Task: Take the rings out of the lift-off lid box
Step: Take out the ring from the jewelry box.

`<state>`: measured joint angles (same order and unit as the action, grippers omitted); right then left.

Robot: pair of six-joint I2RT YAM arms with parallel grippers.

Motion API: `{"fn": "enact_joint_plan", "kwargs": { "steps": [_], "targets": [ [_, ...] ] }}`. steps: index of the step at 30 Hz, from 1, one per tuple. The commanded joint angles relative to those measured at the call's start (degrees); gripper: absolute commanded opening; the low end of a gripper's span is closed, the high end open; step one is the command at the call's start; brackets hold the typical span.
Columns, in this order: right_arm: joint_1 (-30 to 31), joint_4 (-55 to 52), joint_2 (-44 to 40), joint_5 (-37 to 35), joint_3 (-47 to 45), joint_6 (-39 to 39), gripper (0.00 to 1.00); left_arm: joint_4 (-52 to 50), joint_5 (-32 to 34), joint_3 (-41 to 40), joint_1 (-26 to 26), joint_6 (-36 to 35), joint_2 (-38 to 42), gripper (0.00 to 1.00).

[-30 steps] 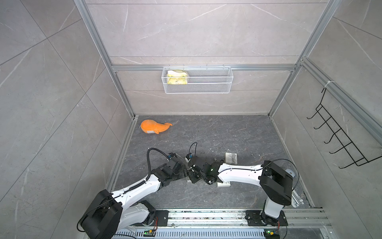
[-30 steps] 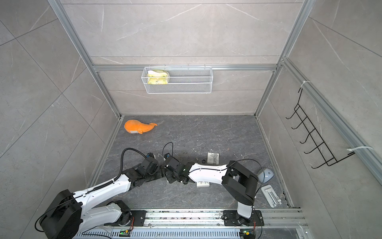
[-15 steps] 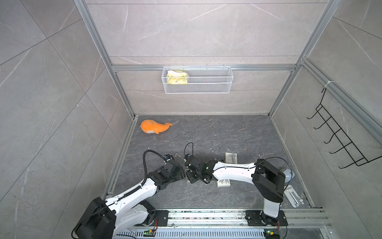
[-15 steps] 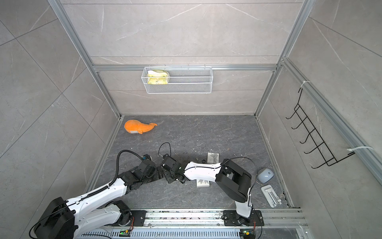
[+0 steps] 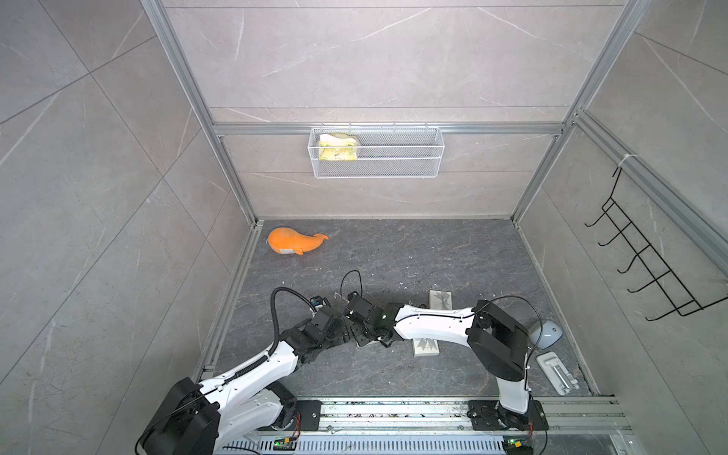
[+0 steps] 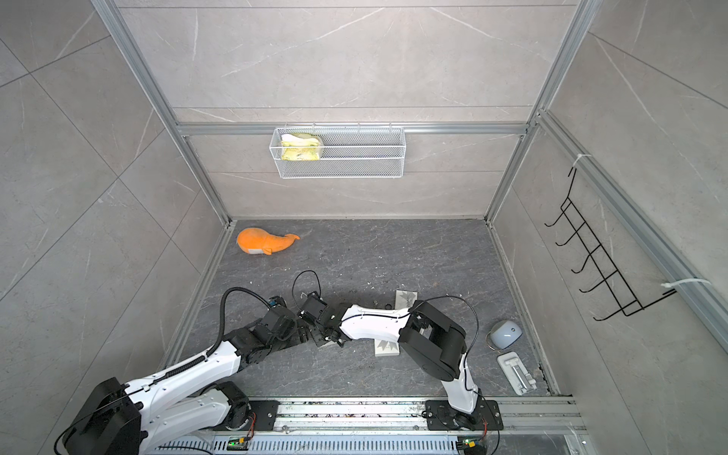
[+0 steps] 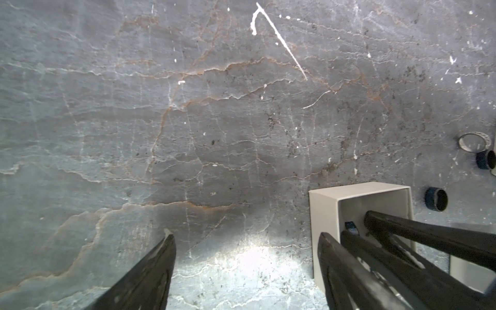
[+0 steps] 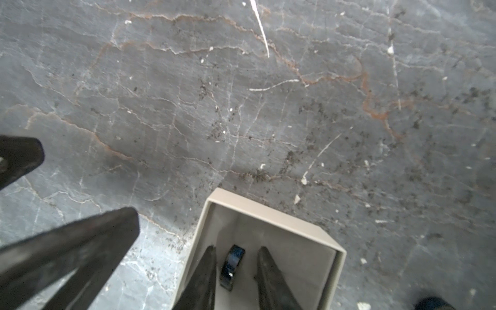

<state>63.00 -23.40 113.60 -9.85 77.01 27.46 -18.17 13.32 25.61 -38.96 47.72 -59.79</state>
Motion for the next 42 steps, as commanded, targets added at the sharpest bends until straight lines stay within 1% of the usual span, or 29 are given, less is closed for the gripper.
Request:
{"fn": "enact_joint_plan", "kwargs": {
  "steps": [1, 6, 9, 13, 20, 27, 31, 40, 42],
  "targets": [
    [0.8, -3.9, 1.0, -2.3, 1.1, 1.0, 0.29, -0.9, 1.2, -0.1, 0.2, -1.0, 1.0, 0.84],
    [1.2, -8.2, 0.9, -3.5, 2.6, 1.6, 0.29, -1.5, 1.7, 0.1, 0.2, -1.3, 1.5, 0.84],
    [1.3, -8.5, 0.8, -2.2, 2.8, 2.6, 0.29, -1.9, 2.1, 0.1, 0.2, -1.4, 1.6, 0.84],
    [1.3, -9.6, 3.4, -1.8, 4.5, 2.7, 0.29, -1.9, 2.3, 0.2, 0.2, -1.4, 1.6, 0.84],
    [1.1, -12.0, 6.5, -2.0, 8.1, 5.4, 0.28, -2.2, 2.3, -0.4, 0.3, -0.9, 2.1, 0.84],
    [-0.3, -12.1, 6.9, -1.9, 6.3, 8.3, 0.23, -2.1, 2.2, -0.9, 0.3, -0.7, 1.9, 0.84],
    [-0.4, -12.2, 6.7, -1.8, 6.7, 8.1, 0.21, -1.7, 1.6, -0.8, 0.3, -0.7, 1.2, 0.84],
    [-0.7, -9.8, 3.7, -2.1, 5.1, 7.3, 0.16, -1.3, 1.3, -0.7, 0.2, -0.3, 0.8, 0.84],
    [-1.0, -8.6, 2.6, -0.9, 4.1, 7.2, 0.15, -1.1, 0.9, -0.9, 0.3, -0.2, 1.1, 0.84]
  ]
}}
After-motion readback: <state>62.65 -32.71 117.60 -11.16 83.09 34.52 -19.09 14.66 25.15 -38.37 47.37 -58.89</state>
